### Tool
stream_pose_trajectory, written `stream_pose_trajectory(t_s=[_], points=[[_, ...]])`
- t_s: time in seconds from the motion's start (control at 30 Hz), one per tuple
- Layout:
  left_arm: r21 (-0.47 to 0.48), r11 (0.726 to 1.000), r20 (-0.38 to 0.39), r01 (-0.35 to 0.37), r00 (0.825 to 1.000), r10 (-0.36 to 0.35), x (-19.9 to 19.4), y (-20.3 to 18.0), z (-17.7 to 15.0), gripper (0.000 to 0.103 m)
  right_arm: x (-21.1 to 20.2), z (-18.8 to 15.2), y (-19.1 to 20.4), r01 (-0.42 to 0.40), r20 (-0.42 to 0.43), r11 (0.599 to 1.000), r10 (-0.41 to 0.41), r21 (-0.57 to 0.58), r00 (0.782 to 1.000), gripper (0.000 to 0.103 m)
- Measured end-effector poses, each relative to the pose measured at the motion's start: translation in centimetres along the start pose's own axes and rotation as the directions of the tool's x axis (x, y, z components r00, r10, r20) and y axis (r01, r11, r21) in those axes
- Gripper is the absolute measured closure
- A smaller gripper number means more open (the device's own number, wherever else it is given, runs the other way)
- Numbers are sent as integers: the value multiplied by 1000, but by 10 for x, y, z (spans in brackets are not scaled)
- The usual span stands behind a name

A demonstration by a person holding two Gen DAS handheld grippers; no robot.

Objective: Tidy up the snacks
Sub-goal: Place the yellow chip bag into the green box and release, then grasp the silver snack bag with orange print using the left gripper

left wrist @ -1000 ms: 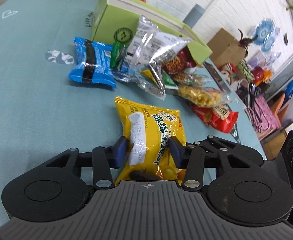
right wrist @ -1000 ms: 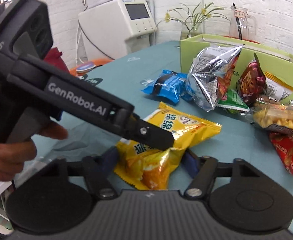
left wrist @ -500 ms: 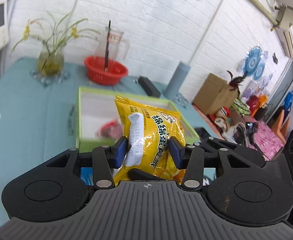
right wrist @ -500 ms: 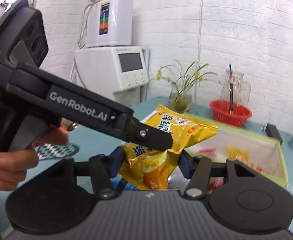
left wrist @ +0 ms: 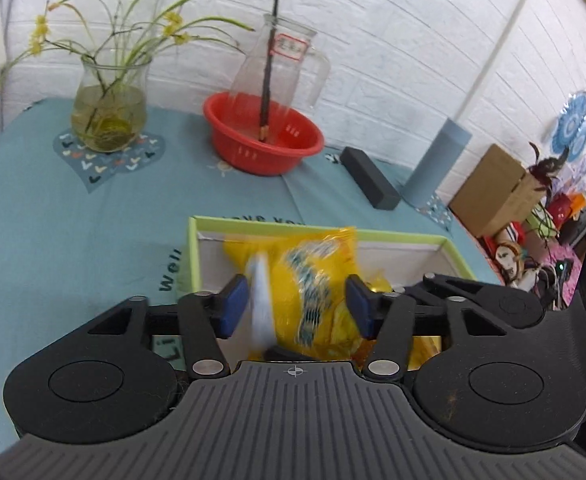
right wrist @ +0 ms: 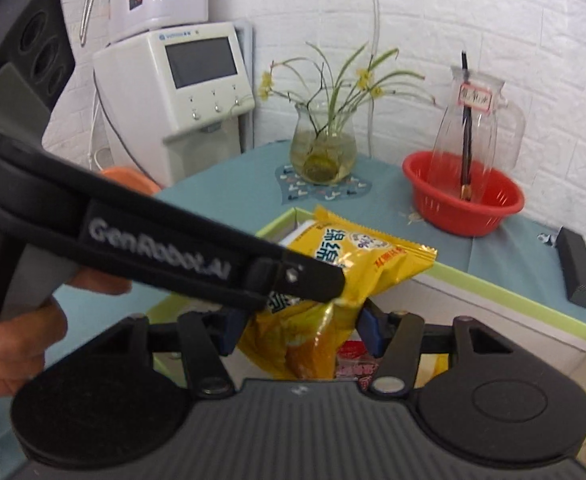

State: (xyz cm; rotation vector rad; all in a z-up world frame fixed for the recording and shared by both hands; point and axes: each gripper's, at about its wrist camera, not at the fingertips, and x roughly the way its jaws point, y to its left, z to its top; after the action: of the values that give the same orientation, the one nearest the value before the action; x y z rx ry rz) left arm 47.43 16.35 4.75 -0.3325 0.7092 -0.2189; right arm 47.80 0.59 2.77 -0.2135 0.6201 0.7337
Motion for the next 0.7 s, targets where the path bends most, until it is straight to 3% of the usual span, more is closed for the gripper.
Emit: stream_pose_trajectory(t_s=[0.13, 0.23, 0.3, 0.37, 0.4, 0.53, 0.7], points=[[-11, 1000, 56, -10, 998, 10, -21, 3, 2, 50, -16, -5, -2, 17, 41, 1000, -17, 3, 999, 34], [17, 1000, 101, -4, 995, 2, -47, -7, -6, 47, -49, -10, 2, 46, 100, 999, -46, 6, 994, 29], [37, 999, 127, 12, 992, -17, -66, -18, -18, 40, -77, -18, 8, 61, 141, 998, -63, 18, 988, 25], [51, 998, 145, 26, 989, -34, -82, -27, -34, 36, -102, -32, 19, 65, 180, 997, -70, 32, 981, 12], [56, 998, 148, 32, 988, -40, -89, -31, -44, 36, -115, -41, 26, 65, 197, 997, -71, 35, 978, 10], [57, 997, 116, 56, 991, -62, -99, -37, -78, 33, -142, -77, 53, 17, 202, 997, -31, 69, 979, 9], [34, 995, 16, 97, 995, -98, -69, -34, -81, 38, -117, -93, 77, -15, 135, 999, 9, 37, 991, 9]])
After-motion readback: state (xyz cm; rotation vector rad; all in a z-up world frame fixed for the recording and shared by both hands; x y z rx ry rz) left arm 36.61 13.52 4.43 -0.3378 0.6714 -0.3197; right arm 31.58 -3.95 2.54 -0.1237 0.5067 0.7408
